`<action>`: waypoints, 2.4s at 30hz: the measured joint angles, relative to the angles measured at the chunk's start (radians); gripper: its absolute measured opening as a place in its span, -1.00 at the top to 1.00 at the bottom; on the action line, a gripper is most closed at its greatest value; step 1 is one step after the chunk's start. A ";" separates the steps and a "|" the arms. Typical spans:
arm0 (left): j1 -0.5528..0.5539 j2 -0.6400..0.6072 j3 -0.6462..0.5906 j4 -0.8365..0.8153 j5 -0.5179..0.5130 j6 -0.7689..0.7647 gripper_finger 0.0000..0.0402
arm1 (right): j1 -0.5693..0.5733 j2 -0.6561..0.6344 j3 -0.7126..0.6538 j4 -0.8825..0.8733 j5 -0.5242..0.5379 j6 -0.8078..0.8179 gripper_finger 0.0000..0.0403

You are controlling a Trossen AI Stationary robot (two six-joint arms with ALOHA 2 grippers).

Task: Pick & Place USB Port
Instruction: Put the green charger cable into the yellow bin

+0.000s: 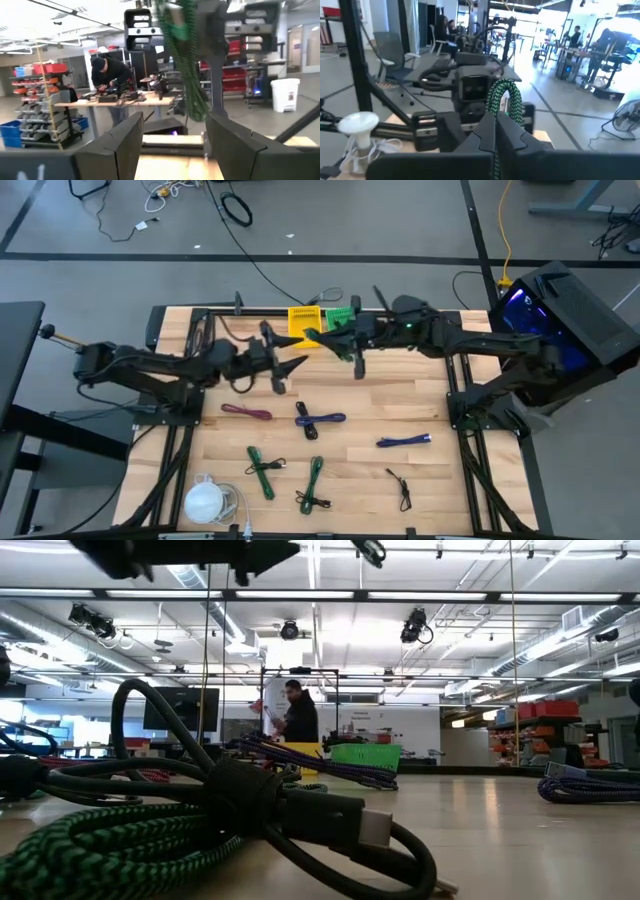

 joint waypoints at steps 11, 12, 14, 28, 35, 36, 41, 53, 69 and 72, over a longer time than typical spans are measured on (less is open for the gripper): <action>0.054 0.222 0.236 0.019 0.242 -0.061 -0.10 | 0.009 -0.011 0.000 -0.002 0.000 -0.041 1.00; 0.054 0.235 0.253 0.020 0.253 -0.056 -0.10 | 0.009 -0.010 0.000 -0.005 0.000 -0.041 1.00; 0.055 0.249 0.274 0.021 0.259 -0.049 -0.08 | 0.009 -0.010 0.000 -0.003 0.000 -0.040 1.00; 0.101 0.251 0.300 -0.043 0.316 -0.095 0.85 | 0.004 -0.010 0.000 -0.010 0.001 -0.044 1.00; 0.147 0.249 0.300 -0.110 0.314 -0.137 0.85 | -0.018 -0.046 0.000 -0.093 0.122 -0.065 0.87; 0.158 0.245 0.299 -0.137 0.313 -0.141 0.85 | -0.021 -0.063 0.000 -0.113 0.167 -0.076 0.84; 0.223 0.237 0.299 -0.239 0.311 -0.152 0.85 | -0.037 -0.137 0.000 -0.285 0.342 -0.086 0.64; 0.485 0.244 0.299 -0.612 0.243 -0.215 0.85 | -0.032 -0.188 0.001 -0.613 0.420 0.024 0.37; 0.618 0.389 0.291 -0.669 0.305 -0.301 0.85 | -0.030 -0.127 -0.001 -0.571 0.409 -0.002 0.50; 0.633 0.456 0.307 -0.658 0.314 -0.305 0.85 | -0.030 -0.127 -0.006 -0.561 0.409 -0.003 0.50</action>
